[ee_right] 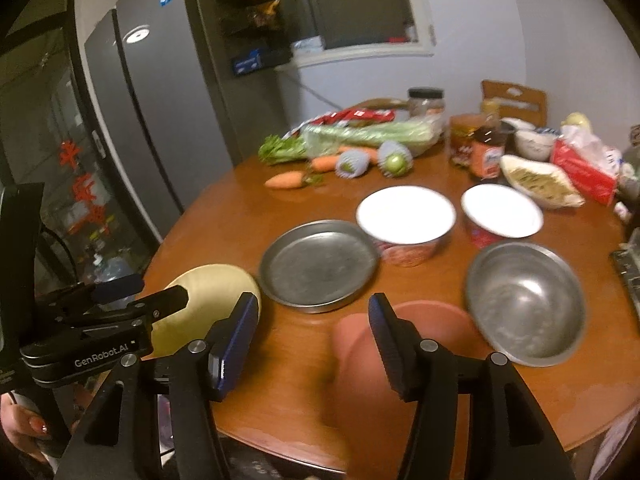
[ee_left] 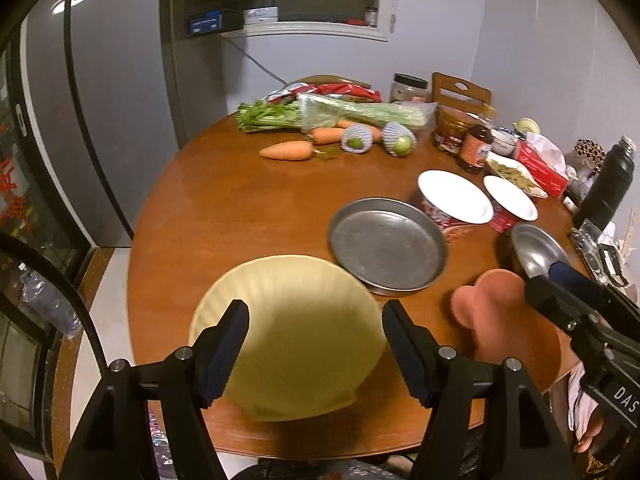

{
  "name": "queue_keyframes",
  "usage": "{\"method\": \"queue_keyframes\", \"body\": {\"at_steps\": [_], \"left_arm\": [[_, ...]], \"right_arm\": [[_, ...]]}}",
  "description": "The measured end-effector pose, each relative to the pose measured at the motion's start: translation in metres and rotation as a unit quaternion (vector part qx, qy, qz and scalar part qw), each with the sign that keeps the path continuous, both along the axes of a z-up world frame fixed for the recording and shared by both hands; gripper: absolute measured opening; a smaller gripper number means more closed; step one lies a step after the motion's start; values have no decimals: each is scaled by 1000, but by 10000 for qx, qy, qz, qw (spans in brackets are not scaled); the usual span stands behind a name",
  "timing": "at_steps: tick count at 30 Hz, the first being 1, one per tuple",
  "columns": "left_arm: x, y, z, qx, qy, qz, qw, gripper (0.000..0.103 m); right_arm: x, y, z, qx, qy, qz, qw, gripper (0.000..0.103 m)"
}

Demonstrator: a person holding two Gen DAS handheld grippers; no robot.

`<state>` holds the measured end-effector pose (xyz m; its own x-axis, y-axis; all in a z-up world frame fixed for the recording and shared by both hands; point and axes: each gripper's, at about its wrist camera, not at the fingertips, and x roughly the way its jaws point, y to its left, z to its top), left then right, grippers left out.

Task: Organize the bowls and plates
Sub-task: 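Open the left tool to set the yellow plate on the table, then grasp the rim of the pink bear-shaped plate with the left tool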

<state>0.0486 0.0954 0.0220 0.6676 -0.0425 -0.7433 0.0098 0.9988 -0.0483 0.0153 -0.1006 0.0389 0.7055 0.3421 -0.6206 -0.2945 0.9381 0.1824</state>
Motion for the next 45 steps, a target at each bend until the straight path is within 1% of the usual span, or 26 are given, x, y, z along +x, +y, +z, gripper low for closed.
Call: {"method": "queue_keyframes", "body": {"at_steps": [5, 8, 13, 18, 25, 27, 30, 33, 34, 36, 39, 42, 45], "left_arm": [[2, -24, 0, 23, 24, -219, 9998, 70], [4, -37, 0, 9, 40, -373, 9993, 70], [6, -57, -3, 3, 76, -564, 9984, 70], [7, -75, -10, -31, 201, -751, 9970, 70], [8, -101, -33, -69, 556, -946, 9939, 70], [8, -106, -39, -57, 634, -924, 9937, 70], [8, -113, -45, -118, 726, -912, 9931, 70], [8, -117, -50, -134, 792, -899, 9927, 70], [9, -119, -52, -123, 818, -878, 9927, 70], [9, -122, -56, -112, 879, -880, 9922, 70], [10, -125, -61, -215, 961, -857, 9914, 70], [10, -128, -63, -264, 999, -878, 9908, 70], [11, -133, -66, -256, 1039, -869, 9904, 70]], "right_arm": [[-8, -24, 6, -56, -112, -291, 9995, 62], [-14, -40, 9, -110, -216, -475, 9986, 63], [-21, -63, 10, -58, -237, -629, 9977, 63], [-27, -79, 8, -29, -231, -716, 9972, 63], [-33, -100, -7, -69, 44, -729, 9973, 63], [-35, -107, -15, -102, 175, -696, 9974, 63], [-35, -115, -23, -216, 283, -732, 9967, 63], [-32, -122, -27, -212, 359, -746, 9963, 63], [-32, -123, -29, -199, 385, -726, 9964, 63], [-29, -126, -38, -84, 575, -513, 9970, 63], [-24, -125, -51, -50, 795, -283, 9964, 63], [-19, -124, -61, -79, 917, -216, 9955, 63], [-15, -123, -67, -26, 918, -217, 9955, 63]]}}
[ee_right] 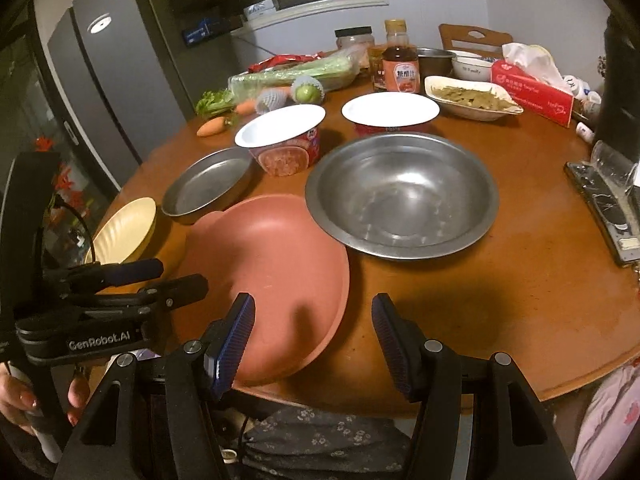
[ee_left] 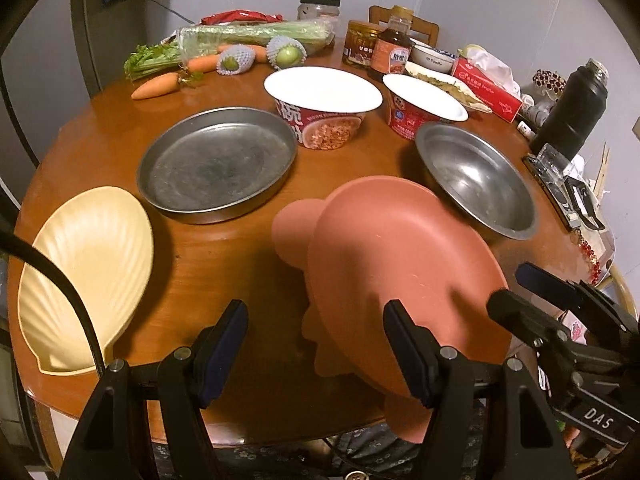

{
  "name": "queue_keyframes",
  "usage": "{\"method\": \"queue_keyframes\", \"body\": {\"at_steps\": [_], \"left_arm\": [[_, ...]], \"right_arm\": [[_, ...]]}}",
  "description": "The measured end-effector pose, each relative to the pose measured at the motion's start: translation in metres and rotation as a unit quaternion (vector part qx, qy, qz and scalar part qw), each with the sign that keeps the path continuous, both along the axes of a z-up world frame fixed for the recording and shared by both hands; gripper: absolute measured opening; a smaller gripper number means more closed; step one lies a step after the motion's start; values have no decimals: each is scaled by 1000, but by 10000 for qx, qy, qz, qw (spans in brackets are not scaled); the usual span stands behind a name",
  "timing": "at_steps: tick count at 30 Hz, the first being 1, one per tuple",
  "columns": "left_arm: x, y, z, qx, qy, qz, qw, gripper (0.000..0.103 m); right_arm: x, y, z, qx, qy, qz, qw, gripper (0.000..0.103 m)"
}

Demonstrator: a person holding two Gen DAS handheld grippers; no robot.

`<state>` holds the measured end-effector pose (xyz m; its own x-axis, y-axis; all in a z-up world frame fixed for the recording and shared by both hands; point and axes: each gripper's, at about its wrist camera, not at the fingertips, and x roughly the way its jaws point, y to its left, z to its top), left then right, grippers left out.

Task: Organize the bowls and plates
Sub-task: 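Grasp the rim of the pink bear-shaped plate with the left tool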

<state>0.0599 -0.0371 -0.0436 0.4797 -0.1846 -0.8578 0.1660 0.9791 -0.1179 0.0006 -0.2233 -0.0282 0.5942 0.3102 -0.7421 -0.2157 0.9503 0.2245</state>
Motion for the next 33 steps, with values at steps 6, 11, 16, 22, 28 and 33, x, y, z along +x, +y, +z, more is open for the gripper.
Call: {"method": "queue_keyframes", "body": {"at_steps": [6, 11, 16, 22, 28, 33], "left_arm": [[5, -5, -8, -13, 65, 46, 10000, 70], [4, -13, -11, -29, 44, -88, 9999, 69], [5, -14, -10, -31, -57, -165, 9998, 58], [4, 0, -3, -125, -146, -89, 9998, 52], [-1, 17, 9, -157, -335, 42, 9993, 52], [-5, 35, 19, -223, -446, 170, 9986, 52]], "right_arm": [[8, 2, -9, 42, -59, -55, 10000, 59], [10, 7, -13, 9, -59, 88, 9999, 47], [8, 13, -12, -57, -95, 199, 9997, 39], [4, 21, -8, -245, -185, 197, 9993, 39], [-2, 35, 3, -249, -298, 287, 9988, 39], [-7, 52, 16, -290, -457, 421, 9976, 39]]}}
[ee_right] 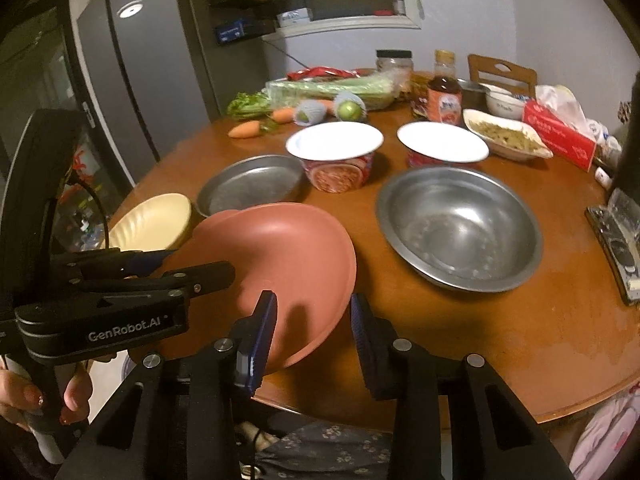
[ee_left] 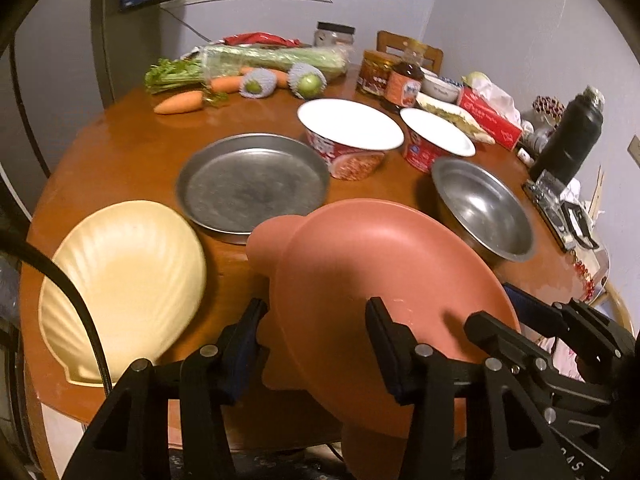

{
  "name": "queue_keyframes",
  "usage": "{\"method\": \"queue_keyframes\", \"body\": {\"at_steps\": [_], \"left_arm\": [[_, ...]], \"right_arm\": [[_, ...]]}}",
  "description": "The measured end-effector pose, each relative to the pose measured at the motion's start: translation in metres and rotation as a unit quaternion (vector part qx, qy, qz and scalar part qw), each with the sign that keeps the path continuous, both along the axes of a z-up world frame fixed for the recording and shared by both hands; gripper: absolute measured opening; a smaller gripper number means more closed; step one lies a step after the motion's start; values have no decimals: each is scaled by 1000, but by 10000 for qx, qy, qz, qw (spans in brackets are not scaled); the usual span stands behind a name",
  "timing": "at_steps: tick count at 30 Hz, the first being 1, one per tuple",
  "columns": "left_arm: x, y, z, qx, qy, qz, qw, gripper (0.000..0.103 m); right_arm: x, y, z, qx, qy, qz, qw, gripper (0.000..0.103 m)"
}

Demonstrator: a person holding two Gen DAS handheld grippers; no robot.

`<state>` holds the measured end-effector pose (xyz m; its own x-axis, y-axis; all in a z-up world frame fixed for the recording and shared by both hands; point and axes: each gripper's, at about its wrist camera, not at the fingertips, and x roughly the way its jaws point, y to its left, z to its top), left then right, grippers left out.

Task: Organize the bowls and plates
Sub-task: 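Grasp the rim of the pink bear-shaped plate with the left tool, then carry the pink plate with the left tool and lower it onto the yellow plate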

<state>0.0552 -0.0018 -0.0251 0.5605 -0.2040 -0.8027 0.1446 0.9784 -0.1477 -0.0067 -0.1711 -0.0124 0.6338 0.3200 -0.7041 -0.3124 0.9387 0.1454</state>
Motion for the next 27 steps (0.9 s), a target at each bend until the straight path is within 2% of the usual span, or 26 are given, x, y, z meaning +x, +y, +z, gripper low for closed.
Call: {"method": "queue_keyframes", "body": {"at_steps": [11, 18, 27], "left_arm": [[-9, 50, 21, 11, -280, 443, 9986, 52], [-12, 91, 33, 125, -431, 830, 9955, 52], [-6, 146, 28, 399, -337, 1056, 9930, 52]], "right_arm": [[-5, 43, 19, -77, -213, 410, 9989, 40], [-5, 87, 33, -78, -355, 775, 9963, 40], [0, 145, 33, -132, -280, 1194, 9924, 41]]}}
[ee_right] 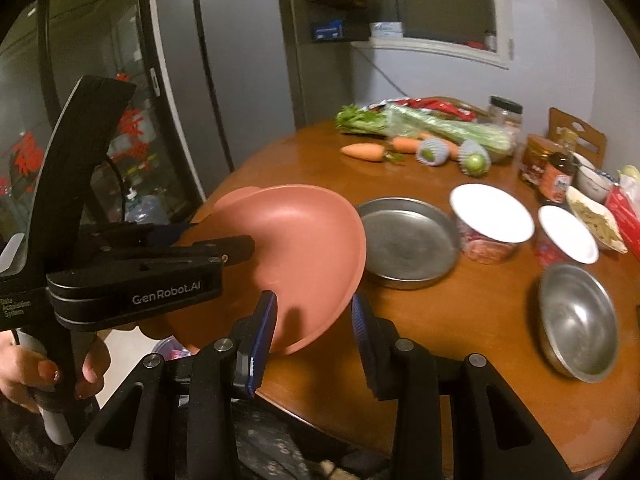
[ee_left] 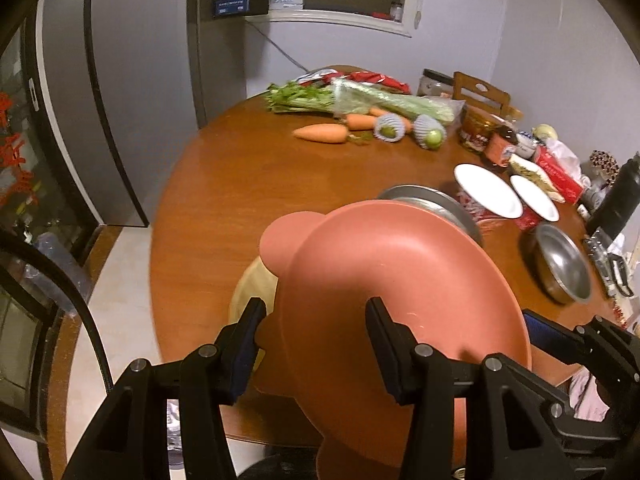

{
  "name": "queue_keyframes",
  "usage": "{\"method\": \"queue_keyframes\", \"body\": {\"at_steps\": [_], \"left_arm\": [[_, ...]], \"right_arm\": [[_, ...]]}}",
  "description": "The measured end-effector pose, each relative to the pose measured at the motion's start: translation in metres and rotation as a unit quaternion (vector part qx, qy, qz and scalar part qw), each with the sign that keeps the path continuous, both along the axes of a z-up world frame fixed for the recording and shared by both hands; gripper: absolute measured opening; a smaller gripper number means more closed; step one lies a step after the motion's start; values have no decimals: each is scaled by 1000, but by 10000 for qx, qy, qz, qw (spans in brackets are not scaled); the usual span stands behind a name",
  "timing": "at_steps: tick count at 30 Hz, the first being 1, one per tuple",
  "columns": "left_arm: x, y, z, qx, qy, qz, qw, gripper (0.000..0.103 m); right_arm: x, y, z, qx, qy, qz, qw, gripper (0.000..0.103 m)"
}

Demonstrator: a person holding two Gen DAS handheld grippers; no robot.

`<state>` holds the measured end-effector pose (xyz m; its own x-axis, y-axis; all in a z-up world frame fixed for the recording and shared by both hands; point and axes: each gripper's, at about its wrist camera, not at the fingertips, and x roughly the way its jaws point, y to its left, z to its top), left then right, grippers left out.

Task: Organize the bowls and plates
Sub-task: 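Carry the pink plate with the left tool and lower it onto the yellow plate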

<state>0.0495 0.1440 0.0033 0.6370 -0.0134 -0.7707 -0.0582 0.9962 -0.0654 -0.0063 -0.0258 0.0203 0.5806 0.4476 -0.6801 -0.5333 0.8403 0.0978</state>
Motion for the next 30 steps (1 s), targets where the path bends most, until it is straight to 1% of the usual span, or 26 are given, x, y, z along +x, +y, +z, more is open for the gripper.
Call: {"method": "queue_keyframes", "body": {"at_steps": [5, 8, 11, 15, 25, 30], "left_arm": [[10, 18, -12, 74, 150, 27, 9999, 52], [18, 26, -19, 16, 240, 49, 9997, 52], [28, 28, -25, -9, 288, 15, 9996, 52], [38, 33, -30, -27, 343, -44, 9994, 52], [60, 36, -30, 44, 346, -77, 9994, 52], [71, 32, -33, 277, 414, -107, 9987, 52]], "right_arm": [[5, 27, -10, -119, 126, 150, 9997, 41], [6, 38, -16, -194, 209, 206, 9994, 41], [9, 46, -21, -315, 224, 150, 9991, 41], [14, 49, -25, -338, 330, 133, 9988, 41], [16, 58, -32, -294, 487, 255, 9981, 41], [21, 62, -35, -336, 549, 236, 9976, 41]]}}
